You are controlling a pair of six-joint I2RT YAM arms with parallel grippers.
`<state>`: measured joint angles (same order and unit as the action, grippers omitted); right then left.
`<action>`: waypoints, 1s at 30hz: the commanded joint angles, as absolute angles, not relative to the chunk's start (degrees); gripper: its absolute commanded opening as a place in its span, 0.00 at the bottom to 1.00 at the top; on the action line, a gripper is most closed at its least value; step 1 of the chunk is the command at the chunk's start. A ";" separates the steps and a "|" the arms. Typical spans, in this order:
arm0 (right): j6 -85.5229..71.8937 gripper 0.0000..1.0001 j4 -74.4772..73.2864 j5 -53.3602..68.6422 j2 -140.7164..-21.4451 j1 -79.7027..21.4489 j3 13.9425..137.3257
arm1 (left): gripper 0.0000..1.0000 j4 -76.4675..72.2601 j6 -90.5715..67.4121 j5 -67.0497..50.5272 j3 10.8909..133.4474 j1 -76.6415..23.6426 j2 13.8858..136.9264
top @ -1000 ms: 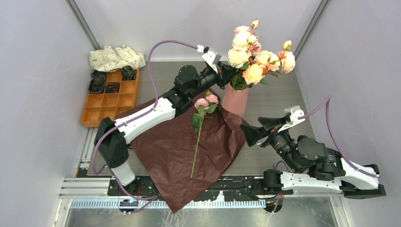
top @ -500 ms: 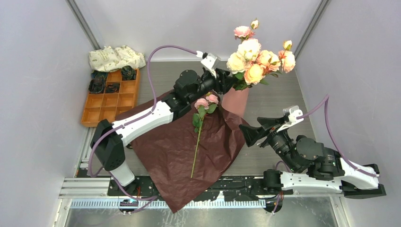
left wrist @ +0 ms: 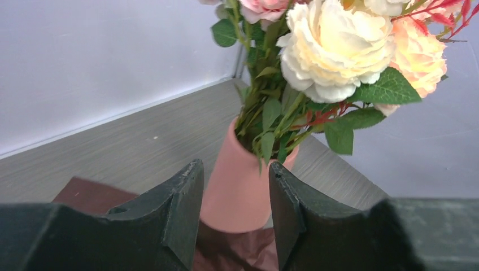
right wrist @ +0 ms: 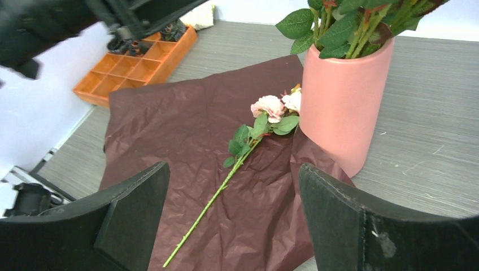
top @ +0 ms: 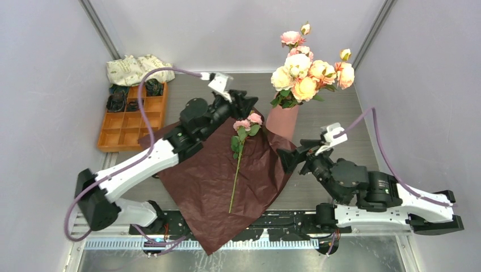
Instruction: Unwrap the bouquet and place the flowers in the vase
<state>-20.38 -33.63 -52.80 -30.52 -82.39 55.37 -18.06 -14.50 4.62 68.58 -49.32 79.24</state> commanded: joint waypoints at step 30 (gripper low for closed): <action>-43.00 0.80 -37.72 -23.83 -100.38 -62.65 83.88 | 0.44 32.92 -25.84 44.54 70.65 -49.92 34.92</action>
<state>-39.48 -38.94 -29.10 -98.15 -65.98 81.23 30.37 -24.93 42.70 69.32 -49.76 34.57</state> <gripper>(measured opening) 0.799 0.439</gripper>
